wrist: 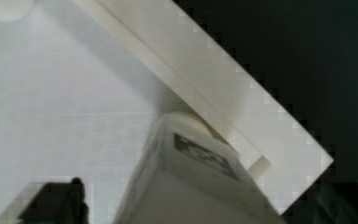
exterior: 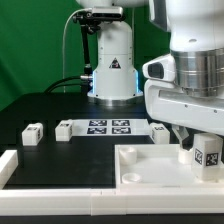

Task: Assemble one leg

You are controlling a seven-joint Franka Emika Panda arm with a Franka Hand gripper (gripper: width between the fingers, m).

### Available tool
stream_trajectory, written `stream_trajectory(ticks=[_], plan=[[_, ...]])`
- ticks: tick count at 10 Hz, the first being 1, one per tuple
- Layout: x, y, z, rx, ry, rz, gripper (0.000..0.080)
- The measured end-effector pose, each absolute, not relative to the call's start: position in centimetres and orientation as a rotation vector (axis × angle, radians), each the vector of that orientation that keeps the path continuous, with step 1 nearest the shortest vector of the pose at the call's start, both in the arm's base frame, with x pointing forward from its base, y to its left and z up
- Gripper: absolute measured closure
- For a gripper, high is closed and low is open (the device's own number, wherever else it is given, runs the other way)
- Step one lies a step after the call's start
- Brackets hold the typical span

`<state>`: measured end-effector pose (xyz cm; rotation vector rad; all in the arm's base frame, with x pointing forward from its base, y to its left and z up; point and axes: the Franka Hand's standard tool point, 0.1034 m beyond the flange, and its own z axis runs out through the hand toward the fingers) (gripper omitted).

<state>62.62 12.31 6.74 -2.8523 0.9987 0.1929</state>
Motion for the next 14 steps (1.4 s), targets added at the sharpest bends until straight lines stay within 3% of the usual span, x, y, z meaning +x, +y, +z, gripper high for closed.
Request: stream_trajectory(ticks=[5,9,10,11,12,13,14], plan=[[62.68,12.12,6.70,-3.016,0.124,0.128,0.0150],[62.72,11.76,6.67,-3.013,-0.114,0.113,0.0150],[62.72,11.75,6.67,-3.013,-0.114,0.113,0.0263],[62.72,11.74,6.67,-3.013,-0.114,0.113,0.0263],[62.72,11.74,6.67,-3.013,-0.114,0.113,0.0413],[62.73,11.71,6.67,-3.013,-0.110,0.113,0.0509],[62.73,11.71,6.67,-3.016,-0.040,0.118,0.0509]])
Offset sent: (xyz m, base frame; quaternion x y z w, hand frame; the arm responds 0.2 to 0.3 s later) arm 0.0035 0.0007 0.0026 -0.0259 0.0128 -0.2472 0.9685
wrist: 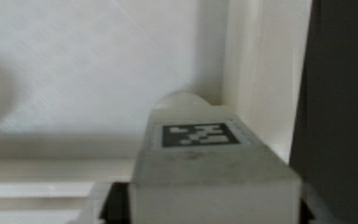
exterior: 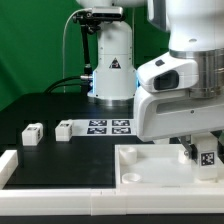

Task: Assemble one leg

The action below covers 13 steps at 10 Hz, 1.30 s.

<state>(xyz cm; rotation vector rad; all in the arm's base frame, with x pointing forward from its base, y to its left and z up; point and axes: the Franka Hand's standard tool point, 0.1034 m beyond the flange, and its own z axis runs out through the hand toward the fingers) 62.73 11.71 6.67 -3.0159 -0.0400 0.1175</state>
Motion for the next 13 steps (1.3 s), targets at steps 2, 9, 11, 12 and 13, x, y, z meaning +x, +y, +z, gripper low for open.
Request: stream_trajectory(ticks=[2,9,11,12,13], plan=[[62.73,11.72,6.67,-3.015,0.050,0.123,0.0509],[62.81,11.59,6.63,-2.644,1.564,0.191,0.0509],[63.14,11.53,6.63,-2.507,1.771,0.185,0.0509],[63.17,11.49,6.62,-2.392,1.926,0.195,0.0509],[63.19,11.49,6.64,-2.326,2.013,0.196,0.0509]])
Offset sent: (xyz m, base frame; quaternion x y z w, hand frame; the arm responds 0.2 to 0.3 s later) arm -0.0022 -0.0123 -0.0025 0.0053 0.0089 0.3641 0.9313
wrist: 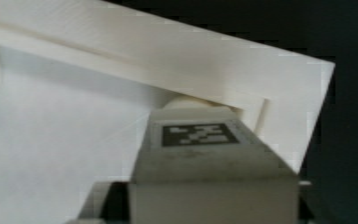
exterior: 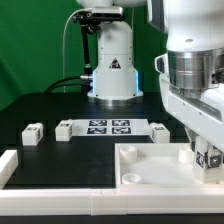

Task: Assemble one leg

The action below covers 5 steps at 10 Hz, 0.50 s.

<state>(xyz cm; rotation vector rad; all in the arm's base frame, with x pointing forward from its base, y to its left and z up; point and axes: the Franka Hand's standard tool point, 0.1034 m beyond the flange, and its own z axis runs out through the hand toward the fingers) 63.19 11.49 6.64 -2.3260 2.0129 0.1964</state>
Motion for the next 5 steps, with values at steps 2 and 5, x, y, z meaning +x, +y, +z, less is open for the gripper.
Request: stream_trajectory(ticks=[2,5], plan=[[63.17,11.55,6.60,-2.336,2.001,0.197,0.0292],[63.15,11.60,6.59,-2.359,1.971,0.196,0.0161]])
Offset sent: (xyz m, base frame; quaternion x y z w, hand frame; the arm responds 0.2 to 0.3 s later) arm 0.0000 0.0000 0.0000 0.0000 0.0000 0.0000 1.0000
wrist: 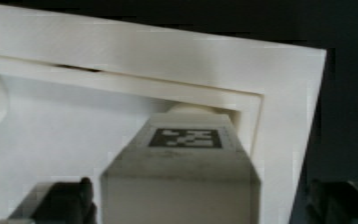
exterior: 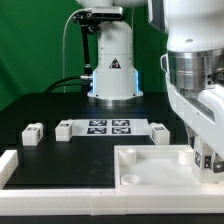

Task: Assemble one leg

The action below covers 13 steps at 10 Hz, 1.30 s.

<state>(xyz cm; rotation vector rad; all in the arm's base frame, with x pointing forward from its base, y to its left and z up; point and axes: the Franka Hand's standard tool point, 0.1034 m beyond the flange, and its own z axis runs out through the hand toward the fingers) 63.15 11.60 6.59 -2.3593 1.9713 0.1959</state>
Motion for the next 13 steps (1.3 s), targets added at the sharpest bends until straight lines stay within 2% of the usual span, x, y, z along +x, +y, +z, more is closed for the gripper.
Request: stream_trajectory(ticks=[2,7,12,13], plan=[[62.97,11.86,6.52,-2.478,1.816,0.193,0.0153],[62.88,12.27,6.61,-2.901,0.907,0.151,0.0151],[62.99,11.88,6.68,-3.028,0.067,0.100,0.0151],[63.03,11.86,6.69,-3.027,0.035,0.095,0.0151]])
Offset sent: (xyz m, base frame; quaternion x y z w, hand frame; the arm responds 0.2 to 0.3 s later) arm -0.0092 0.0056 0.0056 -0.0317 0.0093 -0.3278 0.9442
